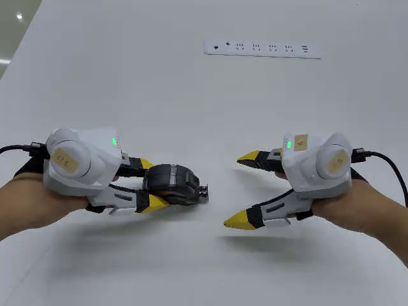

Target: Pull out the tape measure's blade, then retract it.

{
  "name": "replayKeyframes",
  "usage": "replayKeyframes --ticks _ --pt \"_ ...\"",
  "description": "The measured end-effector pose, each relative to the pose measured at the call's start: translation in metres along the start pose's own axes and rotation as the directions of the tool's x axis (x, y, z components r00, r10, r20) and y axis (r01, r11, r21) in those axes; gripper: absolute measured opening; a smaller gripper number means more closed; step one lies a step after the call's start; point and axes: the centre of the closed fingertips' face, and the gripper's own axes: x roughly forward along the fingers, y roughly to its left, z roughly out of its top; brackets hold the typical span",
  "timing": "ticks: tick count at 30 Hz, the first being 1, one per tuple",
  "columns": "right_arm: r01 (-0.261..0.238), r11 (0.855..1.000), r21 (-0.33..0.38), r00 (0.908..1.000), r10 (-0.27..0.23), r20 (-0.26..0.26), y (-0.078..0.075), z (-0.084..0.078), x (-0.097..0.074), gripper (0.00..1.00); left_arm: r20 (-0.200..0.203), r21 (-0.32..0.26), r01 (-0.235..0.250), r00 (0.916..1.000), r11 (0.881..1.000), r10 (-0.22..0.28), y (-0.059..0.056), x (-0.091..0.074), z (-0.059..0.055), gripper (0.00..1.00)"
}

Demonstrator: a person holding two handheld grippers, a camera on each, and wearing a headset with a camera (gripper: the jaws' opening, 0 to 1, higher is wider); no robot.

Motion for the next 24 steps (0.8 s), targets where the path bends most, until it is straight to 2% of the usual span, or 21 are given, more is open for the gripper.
replayKeyframes --ticks 10,24 --pt "-0.019 0.998 -0.064 0.9998 0.02 0.008 0.001 0.004 0.021 0.52 -0.001 -0.005 0.009 1.0 1.0 -0.009 0.0 0.001 0.0 0.28" --pt "-0.052 0.991 -0.126 0.9984 0.054 0.014 0.002 0.008 0.034 0.29 0.0 -0.005 0.012 0.9999 1.0 -0.012 0.0 0.002 0.0 0.28"
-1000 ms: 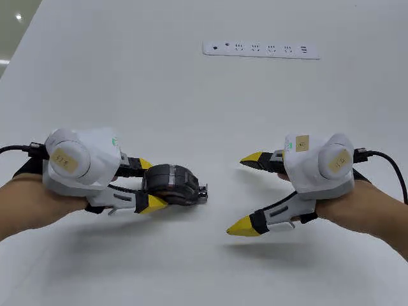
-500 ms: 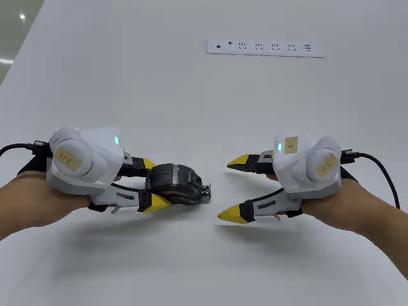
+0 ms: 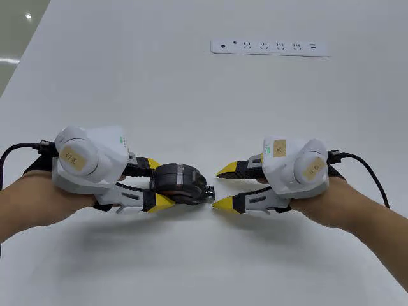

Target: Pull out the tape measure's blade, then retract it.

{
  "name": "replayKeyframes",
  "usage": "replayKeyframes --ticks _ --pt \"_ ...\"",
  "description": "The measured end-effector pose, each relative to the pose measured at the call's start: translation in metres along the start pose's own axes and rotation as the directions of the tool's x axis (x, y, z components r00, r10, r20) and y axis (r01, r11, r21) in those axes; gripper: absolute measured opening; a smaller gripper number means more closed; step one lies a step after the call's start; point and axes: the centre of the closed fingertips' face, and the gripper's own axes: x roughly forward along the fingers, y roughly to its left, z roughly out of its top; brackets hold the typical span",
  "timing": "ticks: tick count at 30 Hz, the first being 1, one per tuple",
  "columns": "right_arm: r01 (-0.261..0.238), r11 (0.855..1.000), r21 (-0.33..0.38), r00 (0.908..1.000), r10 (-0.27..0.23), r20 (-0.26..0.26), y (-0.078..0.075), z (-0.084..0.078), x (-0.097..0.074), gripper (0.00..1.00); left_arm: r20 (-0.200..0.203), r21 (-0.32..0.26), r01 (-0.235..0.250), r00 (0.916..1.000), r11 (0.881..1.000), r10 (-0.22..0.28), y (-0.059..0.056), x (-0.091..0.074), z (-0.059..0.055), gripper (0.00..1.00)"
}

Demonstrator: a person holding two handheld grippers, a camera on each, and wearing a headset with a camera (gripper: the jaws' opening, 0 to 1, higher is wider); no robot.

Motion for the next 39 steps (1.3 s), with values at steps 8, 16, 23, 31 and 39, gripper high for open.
replayKeyframes --ticks 8,16,23,31,39 --pt "-0.019 0.999 -0.031 0.9998 0.019 0.006 0.001 0.003 0.006 0.2 0.0 -0.001 0.005 1.0 1.0 -0.005 0.0 0.0 0.0 0.28" --pt "-0.048 0.998 -0.049 0.9988 0.048 0.006 0.005 0.004 0.012 0.15 0.001 -0.001 0.007 1.0 1.0 -0.007 0.001 0.001 0.0 0.28" --pt "-0.059 0.996 -0.061 0.9982 0.059 0.004 0.005 0.003 0.012 0.14 0.0 0.001 0.01 1.0 1.0 -0.01 0.001 0.001 -0.001 0.28" --pt "-0.056 0.996 -0.075 0.9984 0.055 -0.009 0.004 0.002 0.014 0.12 -0.008 0.003 0.013 0.9999 1.0 -0.013 0.0 0.001 -0.001 0.27" --pt "-0.062 0.994 -0.087 0.9973 0.058 -0.044 0.003 0.002 0.015 0.1 -0.016 0.016 0.01 0.9998 1.0 -0.01 0.002 0.0 -0.002 0.26"
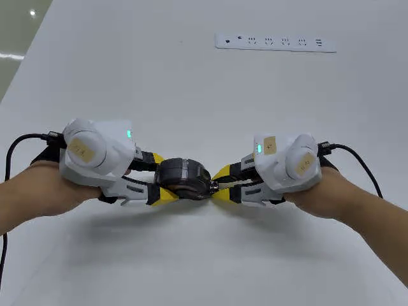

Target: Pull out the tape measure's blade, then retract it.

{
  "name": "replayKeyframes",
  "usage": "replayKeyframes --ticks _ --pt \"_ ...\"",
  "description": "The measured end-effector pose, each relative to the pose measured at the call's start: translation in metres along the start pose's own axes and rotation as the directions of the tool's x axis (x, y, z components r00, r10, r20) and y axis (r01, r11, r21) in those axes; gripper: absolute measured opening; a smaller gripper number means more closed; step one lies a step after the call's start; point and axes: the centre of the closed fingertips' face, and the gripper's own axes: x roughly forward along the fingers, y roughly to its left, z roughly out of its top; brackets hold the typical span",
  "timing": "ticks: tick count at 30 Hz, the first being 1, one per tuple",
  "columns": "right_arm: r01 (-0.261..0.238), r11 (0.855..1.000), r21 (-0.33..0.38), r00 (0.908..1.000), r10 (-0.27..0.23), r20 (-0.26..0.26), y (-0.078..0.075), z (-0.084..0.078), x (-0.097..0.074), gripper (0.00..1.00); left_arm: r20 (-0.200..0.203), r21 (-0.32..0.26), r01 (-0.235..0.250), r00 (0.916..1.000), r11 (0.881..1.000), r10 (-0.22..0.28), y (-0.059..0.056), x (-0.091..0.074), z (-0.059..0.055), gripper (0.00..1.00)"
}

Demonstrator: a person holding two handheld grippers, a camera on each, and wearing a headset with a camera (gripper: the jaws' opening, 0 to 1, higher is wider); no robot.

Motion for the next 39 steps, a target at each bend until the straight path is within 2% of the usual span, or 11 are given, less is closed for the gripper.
replayKeyframes --ticks 9,18,39 --pt "0.004 1.0 -0.012 0.9994 -0.004 -0.034 -0.001 -0.003 -0.001 0.09 0.0 -0.003 0.003 1.0 1.0 -0.003 0.001 0.0 0.0 0.25" --pt "0.0 1.0 -0.006 0.9992 -0.001 -0.039 0.001 -0.005 -0.005 0.09 -0.003 0.009 0.01 1.0 1.0 -0.01 0.0 0.001 0.001 0.25" --pt "0.024 1.0 0.014 0.9971 -0.023 -0.073 0.002 -0.025 -0.034 0.09 -0.012 0.021 0.01 0.9999 1.0 -0.009 -0.001 0.002 0.001 0.26"
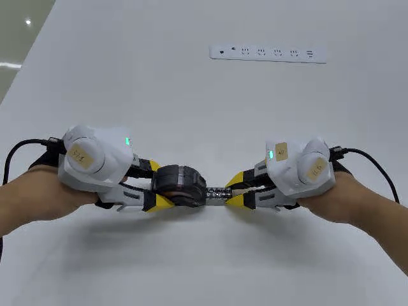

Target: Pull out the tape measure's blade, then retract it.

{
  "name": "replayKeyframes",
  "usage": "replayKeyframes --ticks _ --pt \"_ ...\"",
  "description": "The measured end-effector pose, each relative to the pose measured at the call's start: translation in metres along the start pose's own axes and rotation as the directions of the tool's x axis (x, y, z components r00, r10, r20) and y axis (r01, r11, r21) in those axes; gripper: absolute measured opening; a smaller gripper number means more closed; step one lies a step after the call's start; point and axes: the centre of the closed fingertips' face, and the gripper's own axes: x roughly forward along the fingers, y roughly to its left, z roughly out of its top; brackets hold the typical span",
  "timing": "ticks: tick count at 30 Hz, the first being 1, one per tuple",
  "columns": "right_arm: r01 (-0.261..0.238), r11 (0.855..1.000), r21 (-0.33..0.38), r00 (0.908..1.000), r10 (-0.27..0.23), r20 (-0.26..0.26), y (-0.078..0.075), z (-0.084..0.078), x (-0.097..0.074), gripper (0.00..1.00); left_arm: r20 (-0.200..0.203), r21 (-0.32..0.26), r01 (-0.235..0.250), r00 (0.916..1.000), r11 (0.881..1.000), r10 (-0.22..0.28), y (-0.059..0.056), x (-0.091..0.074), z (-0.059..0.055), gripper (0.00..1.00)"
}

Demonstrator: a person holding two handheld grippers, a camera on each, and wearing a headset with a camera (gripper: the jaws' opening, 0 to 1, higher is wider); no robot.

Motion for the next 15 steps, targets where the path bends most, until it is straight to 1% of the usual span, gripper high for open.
replayKeyframes --ticks 15 --pt "0.008 1.0 0.012 0.9997 -0.008 -0.023 -0.001 -0.014 -0.013 0.09 0.001 -0.004 0.003 1.0 1.0 -0.003 0.0 0.001 0.001 0.26"
